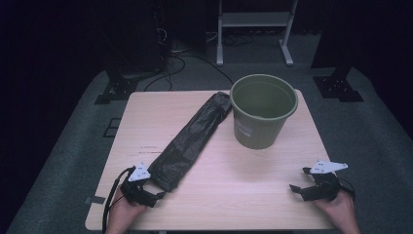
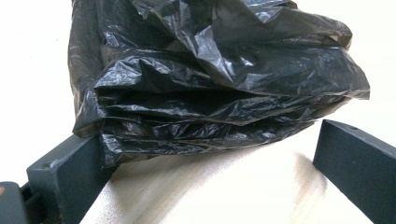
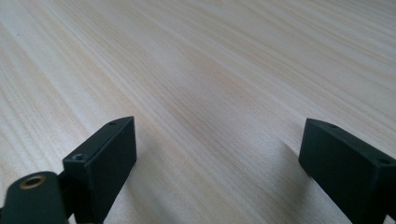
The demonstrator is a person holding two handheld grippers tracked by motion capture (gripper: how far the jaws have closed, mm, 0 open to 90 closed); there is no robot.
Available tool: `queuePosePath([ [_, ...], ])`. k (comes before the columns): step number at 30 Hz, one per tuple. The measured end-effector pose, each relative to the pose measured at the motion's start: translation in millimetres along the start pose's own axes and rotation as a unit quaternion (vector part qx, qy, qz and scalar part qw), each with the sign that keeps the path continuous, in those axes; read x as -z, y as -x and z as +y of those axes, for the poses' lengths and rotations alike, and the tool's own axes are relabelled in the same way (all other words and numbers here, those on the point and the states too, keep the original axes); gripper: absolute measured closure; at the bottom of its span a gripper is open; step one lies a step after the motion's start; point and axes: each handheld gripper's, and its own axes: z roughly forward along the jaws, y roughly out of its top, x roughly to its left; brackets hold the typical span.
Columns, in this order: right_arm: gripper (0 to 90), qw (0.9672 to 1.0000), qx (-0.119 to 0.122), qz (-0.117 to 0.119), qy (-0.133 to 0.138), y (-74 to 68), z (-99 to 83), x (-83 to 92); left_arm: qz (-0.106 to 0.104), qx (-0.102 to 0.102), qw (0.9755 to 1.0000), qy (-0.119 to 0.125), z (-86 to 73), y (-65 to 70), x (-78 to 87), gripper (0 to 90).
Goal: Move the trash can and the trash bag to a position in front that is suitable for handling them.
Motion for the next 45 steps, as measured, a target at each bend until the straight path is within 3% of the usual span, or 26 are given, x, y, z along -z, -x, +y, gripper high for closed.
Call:
queuePosePath([
  [11,12.5,1.0000,-0.005,-0.002,-0.002,1.7,0.9,1.1,0.000,0.000,1.0000,0.000,0.0,0.0,0.0,0.0],
  [17,12.5,0.9999,-0.010,-0.001,0.012,1.4,3.3,5.9,0.000,0.000,1.0000,0.000,0.0,0.0,0.0,0.0],
  [28,12.5,0.9994,-0.013,-0.017,0.026,5.2,19.0,16.1,0.000,0.000,1.0000,0.000,0.0,0.1,0.0,0.0],
  [42,13.0,0.9982,-0.017,-0.002,0.057,7.7,46.8,26.0,0.000,0.000,1.0000,0.000,0.0,0.2,0.1,0.0],
  [45,13.0,0.9980,-0.018,-0.010,0.060,9.1,51.7,26.6,0.000,0.000,1.0000,0.000,0.0,0.1,0.1,0.0],
])
